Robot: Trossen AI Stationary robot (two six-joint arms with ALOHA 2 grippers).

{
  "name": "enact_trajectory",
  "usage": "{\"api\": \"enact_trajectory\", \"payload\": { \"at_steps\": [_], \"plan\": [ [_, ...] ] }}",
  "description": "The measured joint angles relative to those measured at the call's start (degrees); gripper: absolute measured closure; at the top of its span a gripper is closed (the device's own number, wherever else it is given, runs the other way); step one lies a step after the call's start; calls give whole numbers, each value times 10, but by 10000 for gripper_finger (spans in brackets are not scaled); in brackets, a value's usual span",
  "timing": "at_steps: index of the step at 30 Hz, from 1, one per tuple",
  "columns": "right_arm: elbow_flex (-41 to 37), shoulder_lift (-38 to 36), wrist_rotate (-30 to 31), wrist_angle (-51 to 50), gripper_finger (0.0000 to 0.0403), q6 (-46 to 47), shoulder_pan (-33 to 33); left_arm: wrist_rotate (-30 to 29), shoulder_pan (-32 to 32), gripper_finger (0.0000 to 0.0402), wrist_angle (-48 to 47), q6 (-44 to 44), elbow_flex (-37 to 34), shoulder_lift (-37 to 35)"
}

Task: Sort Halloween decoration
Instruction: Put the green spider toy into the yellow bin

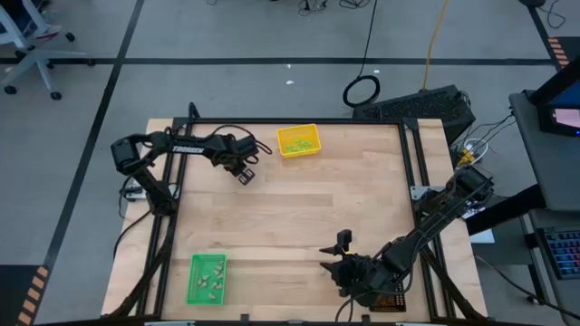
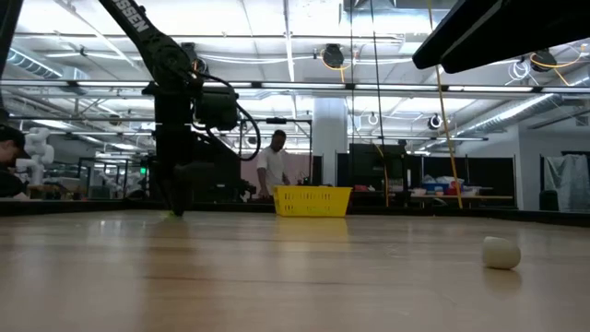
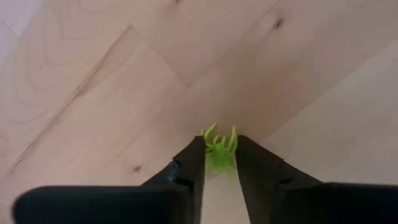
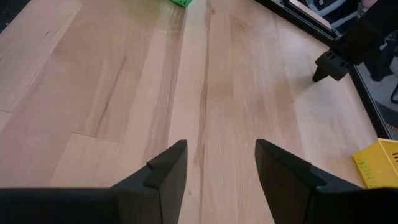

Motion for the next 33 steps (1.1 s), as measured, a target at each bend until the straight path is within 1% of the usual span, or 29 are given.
{"api": "enact_trajectory", "payload": {
  "at_steps": [6, 8, 14, 19, 22, 25, 27, 30, 33],
  "plan": [
    [0, 0, 0, 0, 229, -4, -4, 1, -5, 386, -3, 0, -1, -5],
    [0, 0, 0, 1, 229, -4, -7, 0, -7, 396, -5, 1, -2, -9],
    [0, 0, 0, 2, 229, -9, -15, 17, -10, 399, -9, 1, -4, -45],
    [0, 0, 0, 2, 229, -9, -22, 42, -35, 400, -5, 17, -4, -104],
    [0, 0, 0, 2, 229, -9, -28, 65, -57, 401, 15, 48, -3, -152],
    [0, 0, 0, 3, 229, -10, -32, 102, -81, 401, 62, 83, -3, -204],
    [0, 0, -1, 3, 229, -11, -34, 124, -97, 401, 97, 123, -3, -235],
    [0, 0, -1, 3, 229, -15, -38, 133, -122, 401, 139, 170, -2, -271],
    [0, 0, -1, 4, 229, -17, -41, 138, -144, 401, 179, 224, -2, -291]
  ]
}}
